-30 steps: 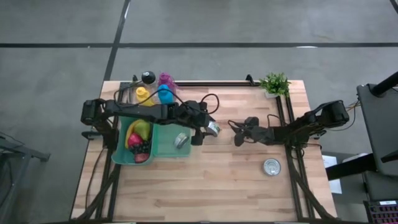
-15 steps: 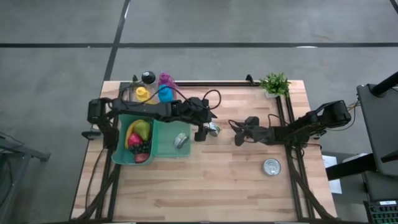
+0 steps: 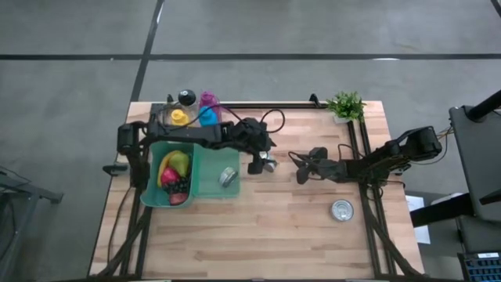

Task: Pick & Place Food Item
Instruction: Put the green tuna can into the light green bin

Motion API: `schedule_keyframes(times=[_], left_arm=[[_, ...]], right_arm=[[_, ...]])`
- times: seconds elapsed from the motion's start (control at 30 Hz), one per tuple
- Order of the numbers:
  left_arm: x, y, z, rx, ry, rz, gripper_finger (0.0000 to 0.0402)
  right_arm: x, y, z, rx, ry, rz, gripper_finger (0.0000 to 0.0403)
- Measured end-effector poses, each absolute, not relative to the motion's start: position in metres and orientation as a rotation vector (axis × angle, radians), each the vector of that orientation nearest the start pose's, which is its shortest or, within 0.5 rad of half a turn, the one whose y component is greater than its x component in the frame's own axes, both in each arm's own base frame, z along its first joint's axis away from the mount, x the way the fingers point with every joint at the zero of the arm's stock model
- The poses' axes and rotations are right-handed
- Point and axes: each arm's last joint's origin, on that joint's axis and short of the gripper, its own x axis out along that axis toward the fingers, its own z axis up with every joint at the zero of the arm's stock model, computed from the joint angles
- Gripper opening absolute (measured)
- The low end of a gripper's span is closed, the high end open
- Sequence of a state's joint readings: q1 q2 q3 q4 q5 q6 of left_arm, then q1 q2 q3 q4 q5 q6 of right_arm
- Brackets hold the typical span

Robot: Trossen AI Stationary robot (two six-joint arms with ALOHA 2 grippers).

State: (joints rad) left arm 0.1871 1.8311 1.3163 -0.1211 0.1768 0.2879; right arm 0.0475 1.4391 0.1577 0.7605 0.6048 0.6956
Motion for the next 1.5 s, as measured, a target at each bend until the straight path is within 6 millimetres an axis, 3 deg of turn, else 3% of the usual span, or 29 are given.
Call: schedule_keyframes(times=[0.47,0.67,1.23,1.5], left_arm=[[0.404,0.075,0.223,0.142,0.656,-0.072,0.0296],[0.403,0.071,0.222,0.031,0.664,-0.102,0.0296],[0.397,0.070,0.213,0.209,0.755,-0.186,0.0296],[0.410,0.074,0.179,0.201,0.802,-0.196,0.0296]], right_arm=[[0.194,-0.007,0.102,0.496,0.285,-0.686,0.0147],[0.194,-0.007,0.103,0.496,0.285,-0.686,0.0147],[0.194,-0.007,0.102,0.496,0.285,-0.686,0.0147],[0.194,-0.007,0.102,0.496,0.285,-0.687,0.0147]])
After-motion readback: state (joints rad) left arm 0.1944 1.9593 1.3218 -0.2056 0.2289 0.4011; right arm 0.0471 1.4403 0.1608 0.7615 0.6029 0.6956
